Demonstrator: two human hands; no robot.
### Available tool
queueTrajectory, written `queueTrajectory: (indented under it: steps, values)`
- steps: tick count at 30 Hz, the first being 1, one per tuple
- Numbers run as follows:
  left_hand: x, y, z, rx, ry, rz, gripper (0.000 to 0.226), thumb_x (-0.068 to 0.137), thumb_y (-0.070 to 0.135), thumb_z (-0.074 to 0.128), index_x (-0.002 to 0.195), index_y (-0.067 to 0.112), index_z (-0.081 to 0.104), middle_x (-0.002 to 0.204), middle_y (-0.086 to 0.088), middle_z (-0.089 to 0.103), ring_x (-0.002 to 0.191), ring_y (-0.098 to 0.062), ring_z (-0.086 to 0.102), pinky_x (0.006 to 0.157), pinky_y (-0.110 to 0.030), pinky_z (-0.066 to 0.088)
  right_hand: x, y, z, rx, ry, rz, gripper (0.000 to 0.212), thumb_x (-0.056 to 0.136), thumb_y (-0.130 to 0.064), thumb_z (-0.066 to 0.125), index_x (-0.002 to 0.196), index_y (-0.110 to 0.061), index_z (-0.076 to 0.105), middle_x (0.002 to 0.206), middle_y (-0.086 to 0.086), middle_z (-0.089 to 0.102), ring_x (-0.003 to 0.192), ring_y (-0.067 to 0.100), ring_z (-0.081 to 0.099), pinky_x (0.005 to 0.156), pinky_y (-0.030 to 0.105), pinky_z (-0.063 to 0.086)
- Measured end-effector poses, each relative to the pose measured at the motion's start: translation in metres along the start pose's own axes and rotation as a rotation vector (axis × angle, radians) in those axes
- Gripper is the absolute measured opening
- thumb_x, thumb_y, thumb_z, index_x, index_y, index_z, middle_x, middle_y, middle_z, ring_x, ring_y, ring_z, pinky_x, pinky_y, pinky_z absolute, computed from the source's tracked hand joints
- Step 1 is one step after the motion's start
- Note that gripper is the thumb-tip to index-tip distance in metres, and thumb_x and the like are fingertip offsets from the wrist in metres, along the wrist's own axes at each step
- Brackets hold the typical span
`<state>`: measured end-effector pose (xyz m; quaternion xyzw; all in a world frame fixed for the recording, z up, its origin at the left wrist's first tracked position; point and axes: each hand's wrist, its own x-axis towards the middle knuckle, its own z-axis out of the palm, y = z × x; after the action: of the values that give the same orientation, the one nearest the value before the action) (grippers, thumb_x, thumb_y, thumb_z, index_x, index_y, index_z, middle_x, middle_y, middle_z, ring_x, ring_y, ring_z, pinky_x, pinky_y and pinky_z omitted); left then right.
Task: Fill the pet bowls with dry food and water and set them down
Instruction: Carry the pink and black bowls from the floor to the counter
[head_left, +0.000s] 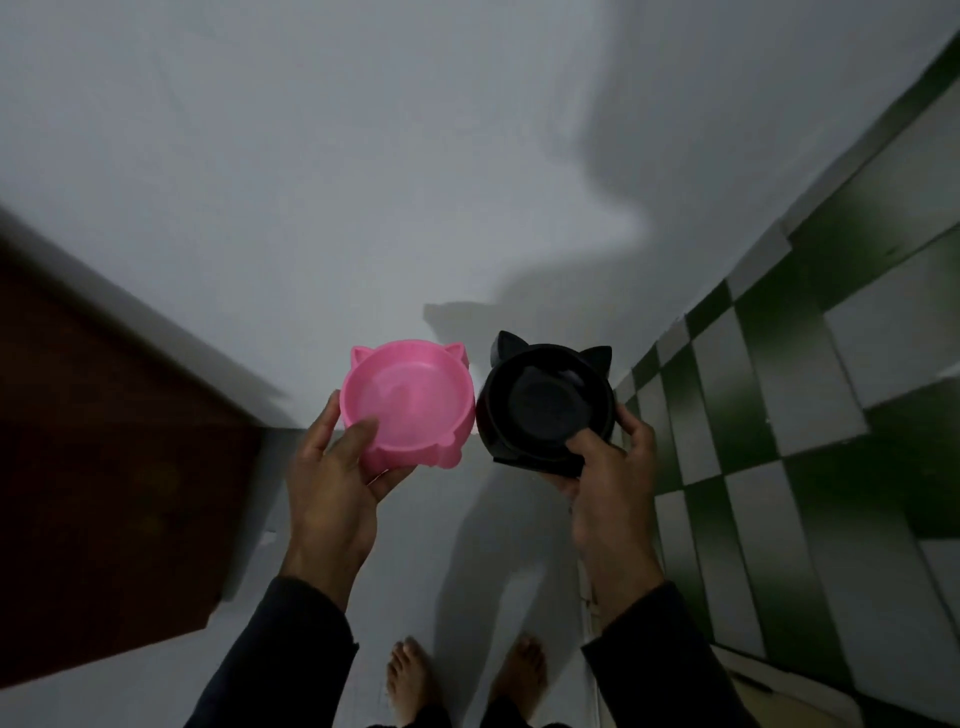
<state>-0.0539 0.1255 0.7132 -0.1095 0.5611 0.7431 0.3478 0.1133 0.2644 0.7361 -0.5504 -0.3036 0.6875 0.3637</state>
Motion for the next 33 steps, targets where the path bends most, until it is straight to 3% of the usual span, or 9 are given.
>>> queueTrajectory:
  steps: [6,18,26,33]
  values:
    - [-0.041,0.063,0.033,-0.019,-0.06,0.054,0.053,0.093,0.007,0.067,0.141,0.029,0.061,0.14,-0.008,0.059,0.11,-0.039,0.069,0.074,-0.045,0.063,-0.05,-0.073,0.012,0.046,-0.046,-0.064,0.066,0.082,0.01,0.065,0.135,-0.027,0.054,0.127,0.009,0.061,0.107,0.033,0.067,0.067,0.04,0.063]
    - [-0.104,0.129,0.102,-0.077,-0.194,0.155,0.049,0.094,0.006,0.068,0.139,0.024,0.062,0.129,-0.003,0.067,0.108,-0.033,0.072,0.076,-0.045,0.063,-0.103,-0.186,0.005,0.09,-0.118,-0.203,0.063,0.085,0.009,0.065,0.137,-0.022,0.049,0.119,0.007,0.06,0.103,0.032,0.068,0.068,0.043,0.064]
    - [-0.135,0.152,0.14,-0.066,-0.3,0.194,0.049,0.094,0.007,0.068,0.14,0.022,0.062,0.131,-0.003,0.066,0.106,-0.031,0.073,0.072,-0.043,0.064,-0.129,-0.228,-0.011,0.164,-0.113,-0.293,0.061,0.085,0.008,0.069,0.135,-0.019,0.048,0.122,0.013,0.061,0.102,0.031,0.069,0.067,0.04,0.063]
    - [-0.15,0.169,0.151,-0.034,-0.424,0.137,0.05,0.093,0.006,0.069,0.141,0.02,0.061,0.132,-0.003,0.063,0.109,-0.032,0.069,0.069,-0.043,0.064,-0.167,-0.236,-0.018,0.221,-0.006,-0.374,0.055,0.087,0.008,0.069,0.133,-0.015,0.048,0.117,0.017,0.063,0.094,0.034,0.072,0.062,0.038,0.062]
